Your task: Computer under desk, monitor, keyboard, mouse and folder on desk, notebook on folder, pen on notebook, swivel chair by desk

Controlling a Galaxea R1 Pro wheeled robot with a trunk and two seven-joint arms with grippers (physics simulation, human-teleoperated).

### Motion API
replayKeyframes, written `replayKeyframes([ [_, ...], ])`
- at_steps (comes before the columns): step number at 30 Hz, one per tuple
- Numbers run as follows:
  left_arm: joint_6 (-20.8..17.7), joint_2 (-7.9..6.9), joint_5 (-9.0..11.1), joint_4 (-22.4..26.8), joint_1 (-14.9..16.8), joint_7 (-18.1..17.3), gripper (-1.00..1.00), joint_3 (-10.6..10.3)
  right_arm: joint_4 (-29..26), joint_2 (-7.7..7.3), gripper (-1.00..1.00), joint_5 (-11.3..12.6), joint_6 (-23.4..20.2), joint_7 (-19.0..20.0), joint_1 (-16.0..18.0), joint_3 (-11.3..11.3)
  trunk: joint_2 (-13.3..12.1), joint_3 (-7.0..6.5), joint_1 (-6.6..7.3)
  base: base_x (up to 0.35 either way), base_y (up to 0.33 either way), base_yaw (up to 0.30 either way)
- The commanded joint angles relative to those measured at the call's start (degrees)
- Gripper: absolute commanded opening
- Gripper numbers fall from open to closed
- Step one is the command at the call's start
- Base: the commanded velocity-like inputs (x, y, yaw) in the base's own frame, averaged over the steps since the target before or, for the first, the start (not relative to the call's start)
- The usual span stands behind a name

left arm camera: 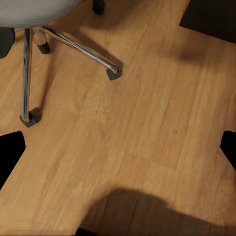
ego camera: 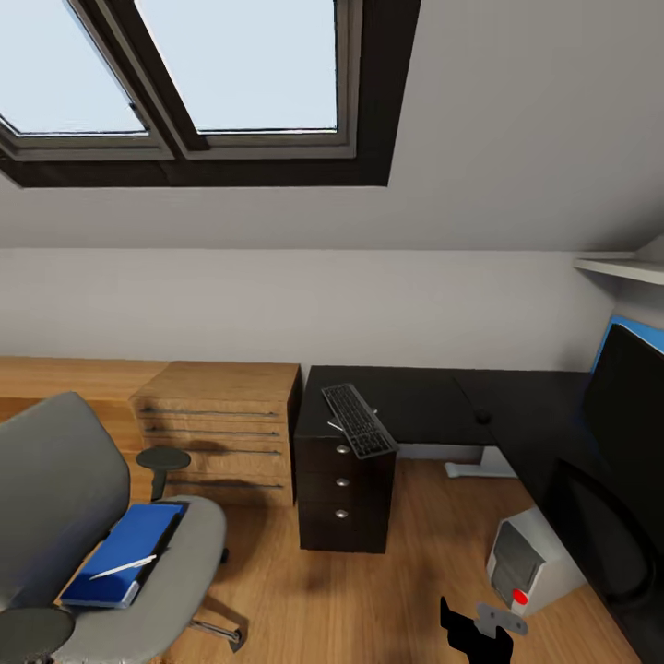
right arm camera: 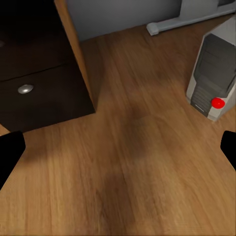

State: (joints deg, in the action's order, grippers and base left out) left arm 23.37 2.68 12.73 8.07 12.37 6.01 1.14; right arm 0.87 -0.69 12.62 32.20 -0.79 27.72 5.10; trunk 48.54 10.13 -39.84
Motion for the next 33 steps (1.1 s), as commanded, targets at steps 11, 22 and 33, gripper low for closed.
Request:
replayKeyframes([
  [11,0.19,0.0,0.1,-0.05,0.05,0.12,1.0,0.09,0.09,-0.09,1.0,-0.31,0.24,0.0,0.06,0.43,-4.36,-1.9,2.41,0.0,0.0,0.059],
  [22,0.19,0.02,0.1,-0.07,0.08,0.1,1.0,0.09,0.09,-0.1,1.0,-0.31,0.24,0.0,0.06,0.43,-8.77,-3.87,4.83,0.0,0.0,0.002],
  [33,0.27,-0.03,0.1,-0.01,0.07,0.08,1.0,0.09,0.09,-0.1,1.0,-0.31,0.24,0.0,0.06,0.43,-9.58,-4.23,5.27,0.0,0.0,0.0],
])
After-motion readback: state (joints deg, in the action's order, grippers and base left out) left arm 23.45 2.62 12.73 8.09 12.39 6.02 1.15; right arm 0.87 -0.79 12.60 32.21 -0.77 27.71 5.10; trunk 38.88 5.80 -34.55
